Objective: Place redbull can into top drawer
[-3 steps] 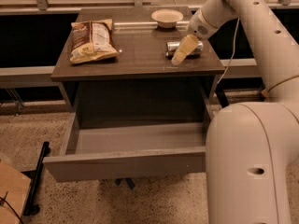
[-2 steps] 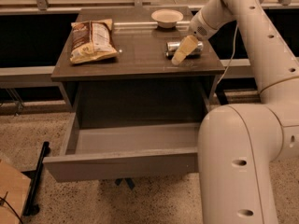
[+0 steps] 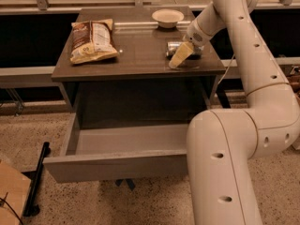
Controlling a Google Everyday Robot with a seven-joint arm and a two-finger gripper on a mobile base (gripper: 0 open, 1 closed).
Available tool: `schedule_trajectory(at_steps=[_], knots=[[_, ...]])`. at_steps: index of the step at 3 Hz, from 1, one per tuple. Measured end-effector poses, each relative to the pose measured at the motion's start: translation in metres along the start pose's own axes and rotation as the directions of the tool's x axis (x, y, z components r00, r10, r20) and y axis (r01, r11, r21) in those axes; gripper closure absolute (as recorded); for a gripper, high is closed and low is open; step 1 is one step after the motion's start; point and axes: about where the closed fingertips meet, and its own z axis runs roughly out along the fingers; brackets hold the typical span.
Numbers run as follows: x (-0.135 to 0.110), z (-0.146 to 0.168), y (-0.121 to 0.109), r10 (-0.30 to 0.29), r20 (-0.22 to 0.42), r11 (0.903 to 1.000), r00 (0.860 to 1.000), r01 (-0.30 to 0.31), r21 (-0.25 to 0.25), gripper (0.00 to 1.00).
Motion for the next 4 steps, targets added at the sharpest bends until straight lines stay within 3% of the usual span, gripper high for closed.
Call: schedule_trajectory(at_steps=[2, 3, 4], knots=[[0.005, -0.006, -0.007, 0.018, -0.023, 0.9995, 1.000, -0.017, 0.027, 0.65], [-0.004, -0.032, -0.005, -0.014, -0.025, 0.9986, 1.000, 0.015, 0.050, 0.88], [-0.019, -0.079, 0.008, -0.088, -0.025, 0.9940, 0.996, 0.089, 0.064, 1.00]])
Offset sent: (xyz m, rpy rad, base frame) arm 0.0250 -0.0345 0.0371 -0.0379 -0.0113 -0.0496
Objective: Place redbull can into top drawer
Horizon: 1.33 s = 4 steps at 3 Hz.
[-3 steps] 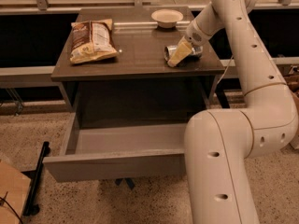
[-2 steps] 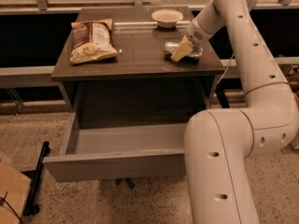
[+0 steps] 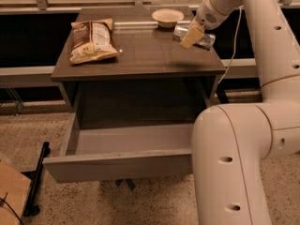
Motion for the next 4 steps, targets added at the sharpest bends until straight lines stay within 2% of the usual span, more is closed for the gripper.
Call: schedule_trajectory(at_steps=[1, 2, 3, 4], knots=[[-0.015, -0.022, 0.025, -0.069, -0.010, 0.9961, 0.998, 0.068, -0.057, 1.00], [-0.034, -0.025, 0.056, -0.112, -0.004, 0.9859, 0.994, 0.110, -0.126, 1.00], [-0.072, -0.064, 0.077, -0.138, 0.058, 0.9887, 0.989, 0.141, -0.052, 1.00], [-0.098, -0.127, 0.096, -0.148, 0.124, 0.9849, 0.981, 0.135, 0.108, 1.00]])
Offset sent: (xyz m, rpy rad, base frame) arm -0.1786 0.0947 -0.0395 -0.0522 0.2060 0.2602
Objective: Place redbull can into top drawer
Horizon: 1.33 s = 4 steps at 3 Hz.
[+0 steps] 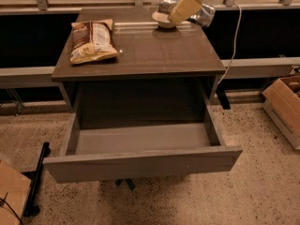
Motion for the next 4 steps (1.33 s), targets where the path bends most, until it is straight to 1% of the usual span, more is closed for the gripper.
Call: schedule_trajectory(at_steps=[1, 2, 3, 4], knots=[[-0.031, -0.012, 0.019, -0.040, 0.048, 0.9989, 0.998, 0.038, 0.029, 1.00], [-0.031, -0.012, 0.020, -0.040, 0.048, 0.9989, 0.998, 0.039, 0.028, 1.00], [-0.019, 0.037, 0.045, -0.013, 0.021, 0.9952, 1.000, 0.015, -0.097, 1.00], [-0.003, 0.072, 0.076, 0.032, -0.012, 0.9788, 0.999, -0.034, -0.202, 1.00]])
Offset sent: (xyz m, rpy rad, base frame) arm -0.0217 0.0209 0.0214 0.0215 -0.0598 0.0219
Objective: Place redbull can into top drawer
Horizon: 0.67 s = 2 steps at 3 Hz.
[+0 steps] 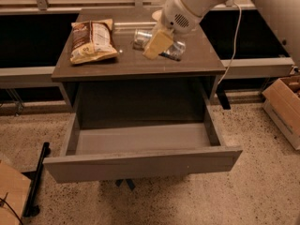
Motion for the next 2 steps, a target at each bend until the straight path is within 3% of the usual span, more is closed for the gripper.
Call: schedule_trajectory(at_steps=[1, 2], knots=[[0.020, 0.037, 0.027, 0.060, -0.024, 0.9938, 0.998, -0.062, -0.092, 1.00], [0.040, 0.071, 0.052, 0.113, -0.052, 0.9822, 0.992, -0.120, -0.145, 1.00]])
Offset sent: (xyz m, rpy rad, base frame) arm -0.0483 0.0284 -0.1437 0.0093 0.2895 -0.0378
